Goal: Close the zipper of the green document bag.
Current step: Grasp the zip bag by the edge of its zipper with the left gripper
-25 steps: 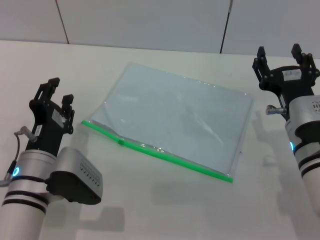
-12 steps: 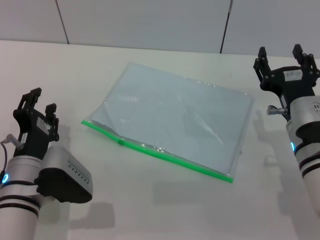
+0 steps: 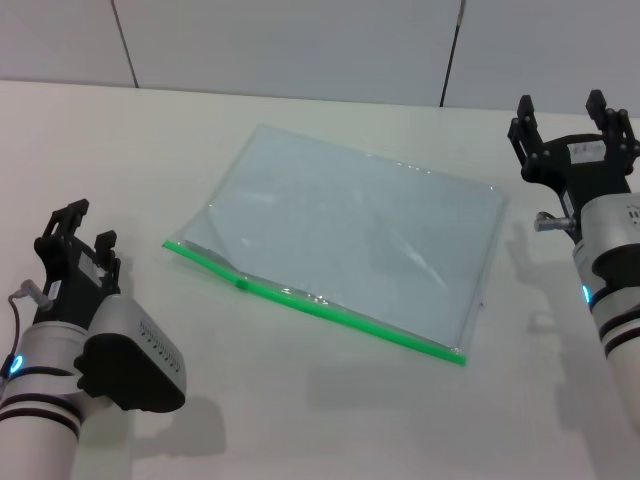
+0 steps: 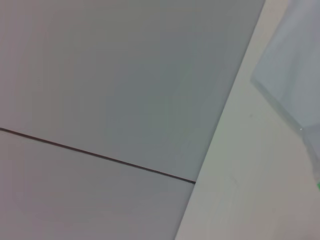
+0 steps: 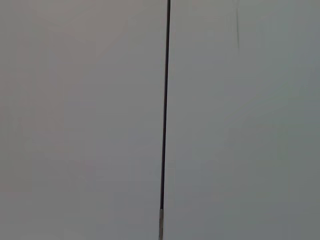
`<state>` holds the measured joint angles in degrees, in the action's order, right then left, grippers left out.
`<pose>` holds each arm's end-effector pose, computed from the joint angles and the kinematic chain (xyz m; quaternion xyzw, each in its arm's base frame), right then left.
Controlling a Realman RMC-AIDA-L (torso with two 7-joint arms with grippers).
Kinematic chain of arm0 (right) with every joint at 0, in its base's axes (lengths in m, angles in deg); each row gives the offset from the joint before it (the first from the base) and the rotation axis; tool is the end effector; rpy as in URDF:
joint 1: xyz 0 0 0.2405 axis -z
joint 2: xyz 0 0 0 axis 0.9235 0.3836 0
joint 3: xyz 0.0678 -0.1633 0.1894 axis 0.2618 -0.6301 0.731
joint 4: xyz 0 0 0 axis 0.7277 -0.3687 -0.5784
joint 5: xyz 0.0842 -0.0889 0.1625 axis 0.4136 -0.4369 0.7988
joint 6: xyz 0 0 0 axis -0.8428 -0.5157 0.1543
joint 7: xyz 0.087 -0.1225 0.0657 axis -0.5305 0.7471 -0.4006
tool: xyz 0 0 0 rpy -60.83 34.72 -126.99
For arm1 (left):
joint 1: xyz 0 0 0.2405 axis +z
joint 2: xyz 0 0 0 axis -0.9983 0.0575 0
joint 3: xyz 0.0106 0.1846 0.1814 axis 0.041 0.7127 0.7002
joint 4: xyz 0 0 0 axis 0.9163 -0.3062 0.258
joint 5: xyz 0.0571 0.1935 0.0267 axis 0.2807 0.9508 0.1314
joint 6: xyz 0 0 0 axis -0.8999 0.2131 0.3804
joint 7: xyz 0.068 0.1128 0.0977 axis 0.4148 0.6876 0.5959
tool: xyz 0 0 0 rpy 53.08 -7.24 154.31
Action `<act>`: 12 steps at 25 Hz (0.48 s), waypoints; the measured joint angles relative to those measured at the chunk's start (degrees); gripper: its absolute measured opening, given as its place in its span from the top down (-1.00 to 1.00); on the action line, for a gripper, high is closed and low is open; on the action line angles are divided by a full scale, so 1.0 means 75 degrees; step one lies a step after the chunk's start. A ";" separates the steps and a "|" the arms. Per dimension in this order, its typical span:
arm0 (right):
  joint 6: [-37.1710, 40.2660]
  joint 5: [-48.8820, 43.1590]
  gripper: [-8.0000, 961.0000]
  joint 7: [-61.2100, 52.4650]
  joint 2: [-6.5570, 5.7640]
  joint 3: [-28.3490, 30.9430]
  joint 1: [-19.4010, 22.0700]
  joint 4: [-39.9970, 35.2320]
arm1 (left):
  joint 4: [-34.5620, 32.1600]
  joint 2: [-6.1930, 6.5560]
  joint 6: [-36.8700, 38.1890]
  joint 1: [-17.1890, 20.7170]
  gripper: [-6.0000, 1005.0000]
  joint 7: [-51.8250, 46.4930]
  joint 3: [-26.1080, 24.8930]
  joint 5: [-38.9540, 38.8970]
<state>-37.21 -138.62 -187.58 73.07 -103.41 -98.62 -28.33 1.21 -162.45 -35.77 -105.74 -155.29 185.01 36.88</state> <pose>0.2242 0.3606 -0.0627 -0.6869 0.2129 0.2729 0.6390 -0.3237 0.2984 -0.0578 -0.7064 0.0833 0.2133 0.6697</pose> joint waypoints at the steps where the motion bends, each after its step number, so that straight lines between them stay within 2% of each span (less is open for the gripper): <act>1: 0.0000 0.0000 -0.58 0.0002 0.0000 0.0000 0.0000 0.0000 | 0.0001 0.0000 0.0019 -0.0005 -0.07 0.0005 0.0000 0.0000; 12: 0.0001 0.0000 -0.58 0.0036 0.0000 0.0000 -0.0004 -0.0031 | 0.0022 0.0000 0.0334 -0.0075 -0.07 0.0081 0.0000 -0.0011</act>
<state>-37.21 -138.62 -187.31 73.07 -103.41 -98.64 -28.56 1.37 -162.45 -33.26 -106.30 -154.68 185.01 36.79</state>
